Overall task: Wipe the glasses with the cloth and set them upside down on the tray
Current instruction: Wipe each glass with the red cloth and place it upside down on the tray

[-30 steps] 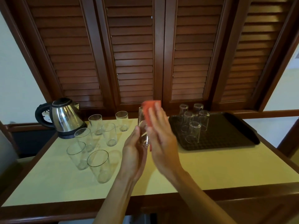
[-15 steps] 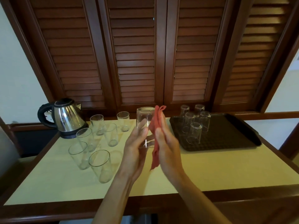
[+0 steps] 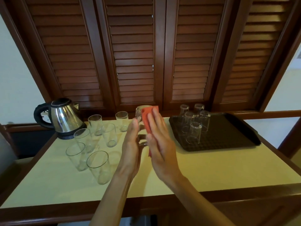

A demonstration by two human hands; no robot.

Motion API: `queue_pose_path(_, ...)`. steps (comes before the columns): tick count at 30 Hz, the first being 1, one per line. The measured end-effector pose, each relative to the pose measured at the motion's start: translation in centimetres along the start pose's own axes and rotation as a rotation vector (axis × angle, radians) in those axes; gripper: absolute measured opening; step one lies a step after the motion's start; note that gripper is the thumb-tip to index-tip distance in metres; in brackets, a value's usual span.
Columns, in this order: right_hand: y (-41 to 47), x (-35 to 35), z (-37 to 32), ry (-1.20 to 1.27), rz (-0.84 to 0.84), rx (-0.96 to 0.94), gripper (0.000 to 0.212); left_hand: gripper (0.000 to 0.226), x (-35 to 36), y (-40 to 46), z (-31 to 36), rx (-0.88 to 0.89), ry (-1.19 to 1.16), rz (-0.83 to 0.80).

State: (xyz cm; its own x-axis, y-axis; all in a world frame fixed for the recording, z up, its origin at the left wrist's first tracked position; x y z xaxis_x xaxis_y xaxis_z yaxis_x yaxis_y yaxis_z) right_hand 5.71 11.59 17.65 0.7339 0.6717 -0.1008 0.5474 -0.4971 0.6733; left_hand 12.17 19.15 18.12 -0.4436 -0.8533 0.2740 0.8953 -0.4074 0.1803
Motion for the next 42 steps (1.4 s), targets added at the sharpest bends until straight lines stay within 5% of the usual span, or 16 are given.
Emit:
queue_pose_path(6, 1.6, -0.8, 0.6, 0.204, 0.050, 0.264, 0.056, 0.042, -0.1, -0.4, -1.2, 0.009, 0.098, 0.007)
queue_pose_path(10, 0.1, 0.0, 0.1, -0.030, -0.001, 0.049, 0.050, 0.043, -0.1, 0.2, -0.6, -0.029, 0.083, 0.029)
queue_pose_path(15, 0.9, -0.7, 0.7, 0.350, 0.012, 0.398, 0.038, 0.042, -0.1, -0.3, -0.6, -0.023, 0.008, 0.039)
queue_pose_path(21, -1.0, 0.3, -0.1, 0.086, 0.007, 0.065, 0.050, 0.047, 0.0, 0.9, 0.2, -0.046, -0.055, 0.063)
queue_pose_path(26, 2.6, -0.9, 1.0, 0.257, 0.081, 0.330, 0.049, 0.043, 0.3, -0.1, -1.0, -0.163, 0.020, 0.073)
queue_pose_path(31, -1.2, 0.0, 0.2, 0.085, 0.034, 0.018, 0.051, 0.053, 0.0, 0.9, 0.3, -0.026, 0.022, -0.019)
queue_pose_path(36, 1.1, -0.5, 1.3, 0.237, 0.035, 0.319, 0.051, 0.048, -0.3, 0.5, -0.6, -0.035, 0.064, -0.013)
queue_pose_path(42, -1.9, 0.5, 0.9, 0.087, 0.000, 0.026, 0.050, 0.053, -0.7, 1.6, 0.1, 0.011, 0.092, 0.008)
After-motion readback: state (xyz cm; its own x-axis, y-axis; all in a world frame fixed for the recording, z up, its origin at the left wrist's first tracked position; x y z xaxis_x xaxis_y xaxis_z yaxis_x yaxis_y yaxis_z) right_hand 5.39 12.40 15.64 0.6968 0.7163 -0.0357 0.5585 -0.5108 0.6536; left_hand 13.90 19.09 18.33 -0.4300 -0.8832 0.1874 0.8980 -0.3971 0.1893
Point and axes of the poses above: each hand's wrist, its own y-axis towards the middle knuckle, its own x-axis out of the palm, z = x × y, the point moved 1 cm from there along y, towards the middle knuckle, and after that the axes turned 10 degrees about z, right-handed, at the moved point
